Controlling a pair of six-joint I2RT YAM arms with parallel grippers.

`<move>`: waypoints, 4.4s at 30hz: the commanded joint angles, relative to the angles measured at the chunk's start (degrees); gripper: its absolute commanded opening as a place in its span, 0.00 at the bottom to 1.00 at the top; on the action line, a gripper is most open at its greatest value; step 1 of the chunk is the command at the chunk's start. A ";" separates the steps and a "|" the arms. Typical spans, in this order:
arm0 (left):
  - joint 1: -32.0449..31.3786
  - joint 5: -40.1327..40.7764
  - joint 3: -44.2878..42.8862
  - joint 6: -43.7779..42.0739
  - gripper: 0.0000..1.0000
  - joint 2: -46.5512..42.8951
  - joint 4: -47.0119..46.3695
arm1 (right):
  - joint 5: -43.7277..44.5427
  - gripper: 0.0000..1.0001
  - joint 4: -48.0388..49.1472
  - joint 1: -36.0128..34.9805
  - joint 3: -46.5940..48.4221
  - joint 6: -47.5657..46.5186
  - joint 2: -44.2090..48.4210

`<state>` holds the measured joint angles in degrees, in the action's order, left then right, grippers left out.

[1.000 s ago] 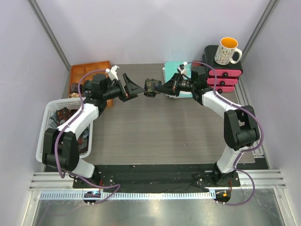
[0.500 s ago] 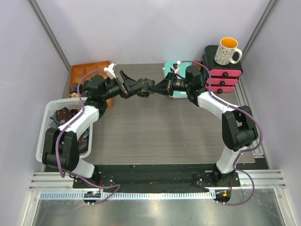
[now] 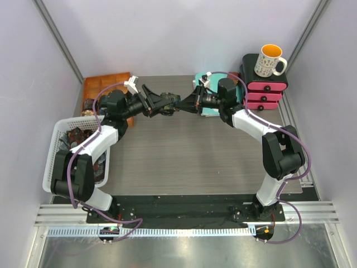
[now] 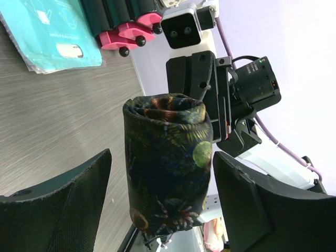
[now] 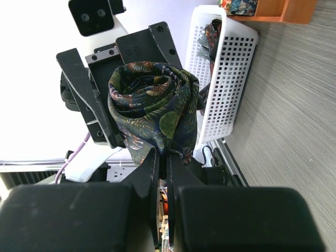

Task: Roll the ties
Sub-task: Place the tie in the storage box.

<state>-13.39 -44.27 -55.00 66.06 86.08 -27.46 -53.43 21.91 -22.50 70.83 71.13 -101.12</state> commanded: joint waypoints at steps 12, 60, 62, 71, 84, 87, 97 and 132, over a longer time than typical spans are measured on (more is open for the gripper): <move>-0.24 -1.08 0.16 2.93 0.52 0.49 -4.88 | -1.59 0.01 4.89 -1.23 2.74 2.34 0.58; 18.84 20.54 -31.57 -46.99 0.00 17.26 58.14 | 0.26 1.00 -16.90 4.40 9.94 -18.31 -4.43; 19.01 20.63 -32.79 -46.90 0.00 18.33 57.61 | 0.08 1.00 -16.99 4.40 9.94 -18.31 -4.52; 19.36 27.38 -36.58 -48.84 0.00 24.30 60.42 | -0.01 1.00 -17.34 4.57 10.38 -18.66 -4.96; 19.01 35.39 -36.14 -51.74 0.00 27.65 59.29 | -0.45 1.00 -18.04 4.84 12.32 -18.05 -7.07; 18.57 36.10 -35.79 -51.83 0.00 28.78 57.96 | -0.45 1.00 -18.40 4.84 13.11 -18.05 -7.68; 17.96 34.07 -29.99 -51.12 0.00 28.26 48.56 | -1.24 1.00 -18.84 4.84 14.16 -17.43 -8.92; 13.92 42.61 -32.36 -58.68 0.89 15.61 53.21 | -2.12 1.00 -19.01 5.71 14.25 -18.57 -7.51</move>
<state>0.84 -2.33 -84.25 10.26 107.13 25.61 -54.39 2.04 -17.45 83.35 53.63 -110.93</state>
